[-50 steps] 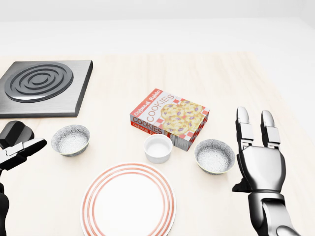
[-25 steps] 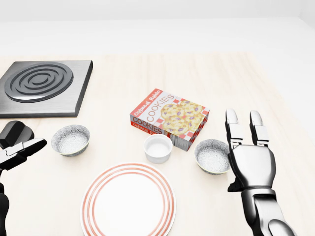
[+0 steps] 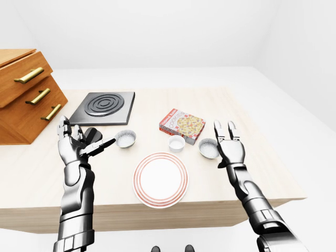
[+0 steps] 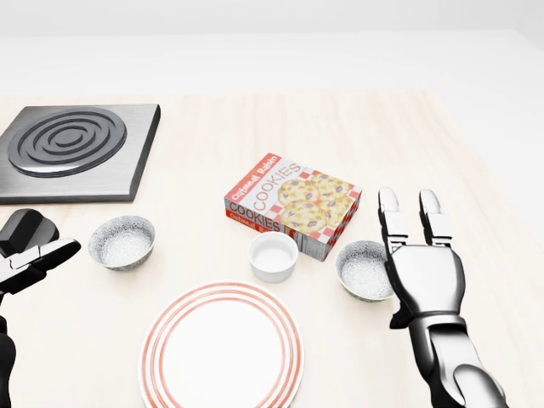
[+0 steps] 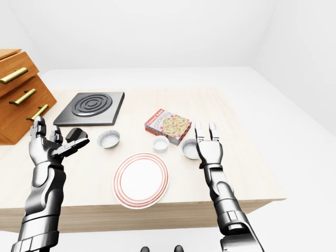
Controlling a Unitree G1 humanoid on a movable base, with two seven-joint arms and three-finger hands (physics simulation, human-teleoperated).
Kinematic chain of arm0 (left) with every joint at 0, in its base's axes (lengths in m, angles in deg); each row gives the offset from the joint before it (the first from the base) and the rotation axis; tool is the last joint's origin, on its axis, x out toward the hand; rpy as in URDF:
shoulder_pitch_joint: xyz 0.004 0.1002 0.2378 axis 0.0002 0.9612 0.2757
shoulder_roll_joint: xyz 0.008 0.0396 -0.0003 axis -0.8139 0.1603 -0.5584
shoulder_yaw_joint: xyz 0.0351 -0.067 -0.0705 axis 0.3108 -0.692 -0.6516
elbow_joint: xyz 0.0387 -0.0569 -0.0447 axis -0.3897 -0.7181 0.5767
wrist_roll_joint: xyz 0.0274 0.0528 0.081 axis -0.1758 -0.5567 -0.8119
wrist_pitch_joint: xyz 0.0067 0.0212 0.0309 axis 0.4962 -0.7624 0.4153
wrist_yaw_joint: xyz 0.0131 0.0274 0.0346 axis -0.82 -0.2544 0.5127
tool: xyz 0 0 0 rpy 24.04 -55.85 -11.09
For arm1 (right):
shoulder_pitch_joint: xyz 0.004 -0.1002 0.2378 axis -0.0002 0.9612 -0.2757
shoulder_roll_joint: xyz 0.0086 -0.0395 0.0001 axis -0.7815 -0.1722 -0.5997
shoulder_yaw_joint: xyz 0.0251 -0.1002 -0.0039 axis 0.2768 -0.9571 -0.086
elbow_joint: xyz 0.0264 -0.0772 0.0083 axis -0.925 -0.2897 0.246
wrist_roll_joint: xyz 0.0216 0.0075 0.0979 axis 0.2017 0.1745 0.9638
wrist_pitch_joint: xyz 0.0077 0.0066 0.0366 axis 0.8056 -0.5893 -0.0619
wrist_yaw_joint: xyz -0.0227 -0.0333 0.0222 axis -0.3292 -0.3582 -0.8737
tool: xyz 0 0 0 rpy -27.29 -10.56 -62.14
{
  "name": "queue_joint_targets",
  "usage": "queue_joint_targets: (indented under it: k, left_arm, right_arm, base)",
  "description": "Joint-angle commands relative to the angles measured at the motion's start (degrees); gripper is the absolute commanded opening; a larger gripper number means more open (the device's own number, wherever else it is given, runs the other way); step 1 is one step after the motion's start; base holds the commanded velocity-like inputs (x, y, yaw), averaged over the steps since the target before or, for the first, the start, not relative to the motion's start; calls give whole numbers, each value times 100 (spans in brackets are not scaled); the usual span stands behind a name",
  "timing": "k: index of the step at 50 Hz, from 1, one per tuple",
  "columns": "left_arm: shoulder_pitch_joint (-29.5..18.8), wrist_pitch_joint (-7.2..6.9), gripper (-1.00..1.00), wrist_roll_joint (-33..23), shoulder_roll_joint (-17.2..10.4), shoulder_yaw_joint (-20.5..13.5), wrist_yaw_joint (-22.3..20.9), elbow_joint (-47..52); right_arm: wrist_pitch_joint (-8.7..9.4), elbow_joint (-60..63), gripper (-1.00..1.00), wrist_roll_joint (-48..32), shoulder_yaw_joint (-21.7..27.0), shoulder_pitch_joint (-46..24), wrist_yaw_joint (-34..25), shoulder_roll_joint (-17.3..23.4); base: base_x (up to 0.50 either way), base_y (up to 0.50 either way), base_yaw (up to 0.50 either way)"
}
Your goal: Pick the akita bowl next to the plate and place it on the plate.
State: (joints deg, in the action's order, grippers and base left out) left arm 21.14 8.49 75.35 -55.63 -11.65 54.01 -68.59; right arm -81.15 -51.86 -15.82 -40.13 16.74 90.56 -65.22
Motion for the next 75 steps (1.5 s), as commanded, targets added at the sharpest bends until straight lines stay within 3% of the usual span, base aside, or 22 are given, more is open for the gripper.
queue_joint_targets:
  k: [1, 15, 22, 37, 40, 46, 53, 54, 55, 56, 67, 68, 72, 75]
  left_arm:
    - [-1, 18, 100, 6, -2, -4, -1, -20]
    - [-23, 69, 100, 6, -4, 3, -10, -93]
    - [-3, -13, 100, 19, -8, 5, 26, 14]
    - [-6, 25, 100, 19, -8, -4, -2, -35]
    - [16, -37, 100, 23, -6, -2, 19, 53]
    - [0, 10, 100, 21, -4, -9, -2, -21]
    - [0, -30, 100, 26, -8, -8, 11, 23]
    - [-6, -17, 100, 25, -7, -8, 5, 1]
    - [-6, -20, 100, 26, -7, -6, 6, 3]
    - [-6, -16, 100, 25, -7, -5, 3, 1]
    - [4, -24, 100, 27, -3, -5, -4, 20]
    - [-15, 62, 100, 18, 3, -8, -40, -90]
    - [3, -49, 100, 31, -6, 1, 8, 53]
    - [-15, 20, 100, 22, -5, -3, -23, -35]
  right_arm:
    - [0, -614, 100, -80, -117, -305, 0, -5]
    - [0, -1119, 100, -52, -175, -600, 0, 19]
    - [0, -1569, 100, -81, -247, -864, 0, 9]
    - [0, -2330, 100, -199, -411, -1279, 0, -42]
    - [0, -2401, 100, -188, -425, -1306, 0, -54]
    - [0, -2691, 100, -192, -467, -1417, 0, -87]
    - [0, -2719, 100, -79, -449, -1416, 0, -76]
    - [0, -2711, 73, -72, -450, -1414, 0, -76]
    - [0, -2726, -45, -73, -454, -1415, 0, -78]
    - [0, -2724, -100, -69, -454, -1416, 0, -76]
    - [0, -2629, -100, 1, -433, -1385, 0, -56]
    - [0, -2602, -100, -3, -437, -1377, 0, -54]
    - [0, -2525, -100, -29, -444, -1347, 0, -44]
    - [0, -2491, -100, -67, -453, -1340, 0, -35]
  base:
    - [0, 0, 0]
    - [0, 0, 0]
    - [0, 0, 0]
    - [0, 0, 0]
    - [0, 0, 0]
    - [0, 0, 0]
    - [0, 0, 0]
    - [0, 0, 0]
    - [0, 0, 0]
    - [0, 0, 0]
    - [0, 0, 0]
    - [0, 0, 0]
    - [0, 0, 0]
    - [0, 0, 0]
